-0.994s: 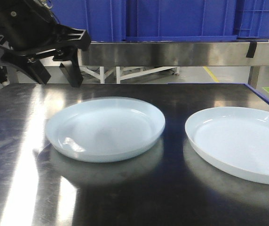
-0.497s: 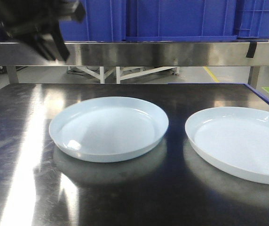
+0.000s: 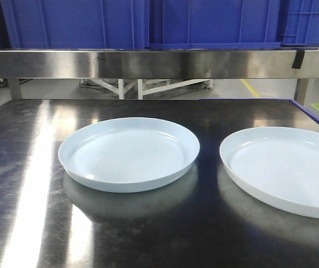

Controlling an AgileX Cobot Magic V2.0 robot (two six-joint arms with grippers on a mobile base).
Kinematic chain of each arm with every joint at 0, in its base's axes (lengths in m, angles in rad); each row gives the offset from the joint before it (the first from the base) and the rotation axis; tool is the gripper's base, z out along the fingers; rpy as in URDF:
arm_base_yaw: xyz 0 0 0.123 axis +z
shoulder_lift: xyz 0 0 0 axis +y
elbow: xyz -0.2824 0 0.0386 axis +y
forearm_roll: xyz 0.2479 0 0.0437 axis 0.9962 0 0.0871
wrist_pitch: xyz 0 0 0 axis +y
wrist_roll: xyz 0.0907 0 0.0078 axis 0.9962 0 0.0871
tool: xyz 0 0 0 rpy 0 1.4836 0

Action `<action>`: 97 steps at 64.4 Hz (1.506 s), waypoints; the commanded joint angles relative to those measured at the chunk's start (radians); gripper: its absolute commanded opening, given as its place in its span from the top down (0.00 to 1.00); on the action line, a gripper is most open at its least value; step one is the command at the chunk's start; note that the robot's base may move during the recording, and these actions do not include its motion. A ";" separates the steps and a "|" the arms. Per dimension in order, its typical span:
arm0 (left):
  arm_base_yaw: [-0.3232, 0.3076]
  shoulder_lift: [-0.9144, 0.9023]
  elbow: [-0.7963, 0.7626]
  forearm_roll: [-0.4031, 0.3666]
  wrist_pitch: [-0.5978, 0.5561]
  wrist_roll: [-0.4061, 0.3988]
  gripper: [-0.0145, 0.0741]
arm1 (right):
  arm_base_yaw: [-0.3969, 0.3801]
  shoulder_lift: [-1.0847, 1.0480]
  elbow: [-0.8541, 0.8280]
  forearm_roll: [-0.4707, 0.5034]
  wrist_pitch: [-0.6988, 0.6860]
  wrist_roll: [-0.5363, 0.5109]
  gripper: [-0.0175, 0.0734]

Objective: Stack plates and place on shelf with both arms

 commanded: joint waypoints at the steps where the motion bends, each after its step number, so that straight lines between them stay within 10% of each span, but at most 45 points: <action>1: 0.072 -0.110 0.043 0.005 -0.096 -0.012 0.74 | -0.003 -0.005 -0.038 -0.003 -0.062 -0.009 0.32; 39: 0.099 -0.813 0.704 -0.021 -0.135 -0.012 0.74 | -0.003 -0.005 -0.038 -0.003 -0.039 -0.009 0.32; 97: 0.099 -0.922 0.724 -0.010 -0.128 -0.012 0.74 | -0.003 -0.005 -0.038 -0.003 -0.022 -0.009 0.32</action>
